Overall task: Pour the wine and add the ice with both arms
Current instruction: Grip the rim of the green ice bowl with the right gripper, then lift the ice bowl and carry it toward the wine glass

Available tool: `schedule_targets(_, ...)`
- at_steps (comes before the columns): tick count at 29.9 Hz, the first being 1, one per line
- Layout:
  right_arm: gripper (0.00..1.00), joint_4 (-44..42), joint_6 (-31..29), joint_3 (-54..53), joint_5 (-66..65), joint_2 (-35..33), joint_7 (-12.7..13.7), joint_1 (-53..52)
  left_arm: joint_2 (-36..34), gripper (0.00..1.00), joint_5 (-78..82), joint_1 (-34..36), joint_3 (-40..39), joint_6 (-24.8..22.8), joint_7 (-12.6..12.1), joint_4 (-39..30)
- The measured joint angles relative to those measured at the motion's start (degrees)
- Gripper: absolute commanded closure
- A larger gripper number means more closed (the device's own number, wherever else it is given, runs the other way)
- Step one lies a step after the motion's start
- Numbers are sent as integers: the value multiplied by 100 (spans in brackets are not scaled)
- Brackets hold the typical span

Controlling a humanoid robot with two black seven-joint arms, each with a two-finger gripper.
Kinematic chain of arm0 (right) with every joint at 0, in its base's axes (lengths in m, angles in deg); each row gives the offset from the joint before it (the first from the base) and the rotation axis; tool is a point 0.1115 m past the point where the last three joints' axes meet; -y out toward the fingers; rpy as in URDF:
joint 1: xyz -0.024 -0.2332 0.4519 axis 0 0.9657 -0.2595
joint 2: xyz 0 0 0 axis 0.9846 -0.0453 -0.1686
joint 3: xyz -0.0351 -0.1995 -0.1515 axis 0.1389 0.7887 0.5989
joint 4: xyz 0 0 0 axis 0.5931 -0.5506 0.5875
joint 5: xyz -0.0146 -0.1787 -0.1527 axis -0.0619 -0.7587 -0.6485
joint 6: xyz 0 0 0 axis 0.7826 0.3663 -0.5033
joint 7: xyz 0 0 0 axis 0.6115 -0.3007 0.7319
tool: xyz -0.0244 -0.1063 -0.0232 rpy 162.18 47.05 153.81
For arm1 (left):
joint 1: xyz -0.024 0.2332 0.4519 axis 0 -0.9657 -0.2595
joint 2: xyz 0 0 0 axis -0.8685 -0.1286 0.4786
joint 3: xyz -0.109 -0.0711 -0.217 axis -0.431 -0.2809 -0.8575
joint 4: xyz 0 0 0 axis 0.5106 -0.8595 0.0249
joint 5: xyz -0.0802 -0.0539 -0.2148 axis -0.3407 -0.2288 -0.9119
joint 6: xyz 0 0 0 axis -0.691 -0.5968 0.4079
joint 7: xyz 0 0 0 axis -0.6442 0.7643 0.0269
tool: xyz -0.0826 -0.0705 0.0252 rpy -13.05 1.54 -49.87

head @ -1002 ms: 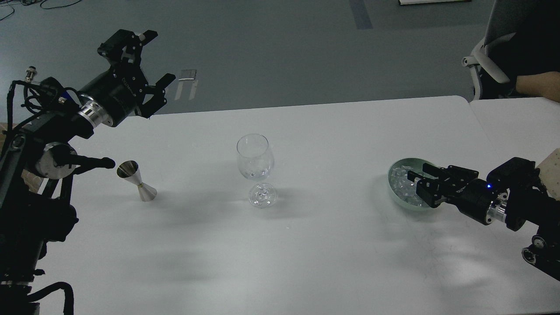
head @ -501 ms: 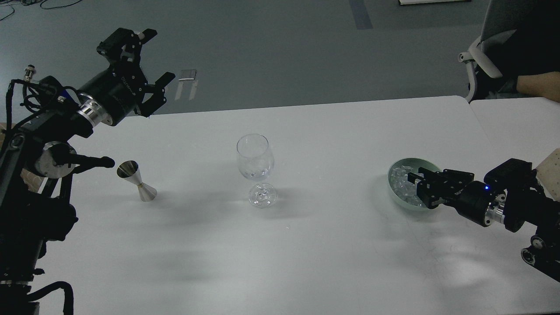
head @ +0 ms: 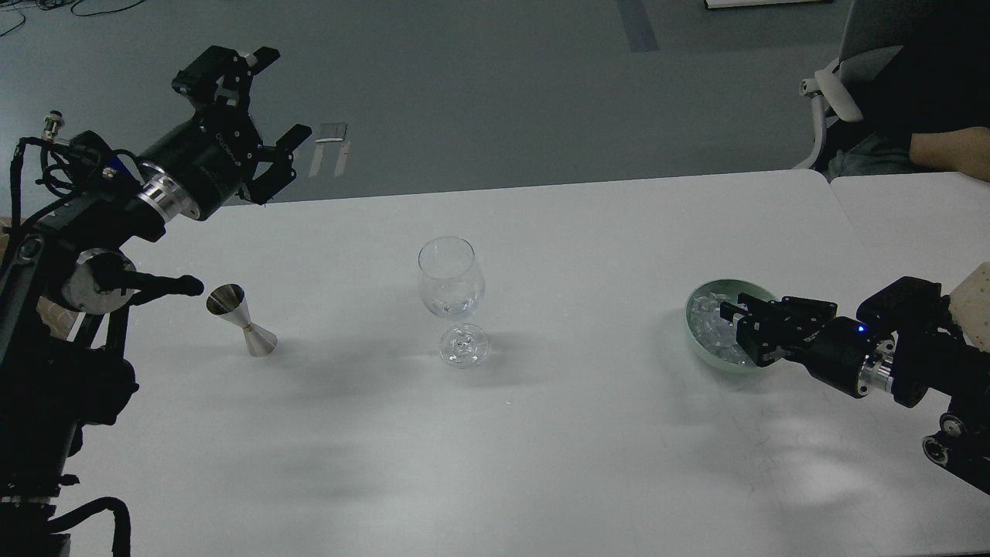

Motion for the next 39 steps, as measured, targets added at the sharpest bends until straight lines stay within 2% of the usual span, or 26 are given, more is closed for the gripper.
schedule_targets(10, 100, 1197, -404, -47, 48, -975, -2, -920, -5, 2, 0, 0, 1, -1, 0, -6)
schedule_targets(18, 100, 1728, -929, -22, 30, -985, 61, -2153, -5, 2, 0, -1, 1, 0, 0, -1)
schedule_targets(26, 100, 1703, -1687, 16, -155, 254, 224, -3174, -4, 2, 0, -8, 1, -1, 0, 4)
schedule_targets(34, 100, 1677, -2107, 19, -1116, 1428, 263, -3291, -2, 2, 0, -5, 0, 1, 0, 5)
schedule_targets(39, 100, 1650, -2309, 19, -1340, 1888, 289, -3291, -2, 2, 0, 3, -1, 0, 0, 4)
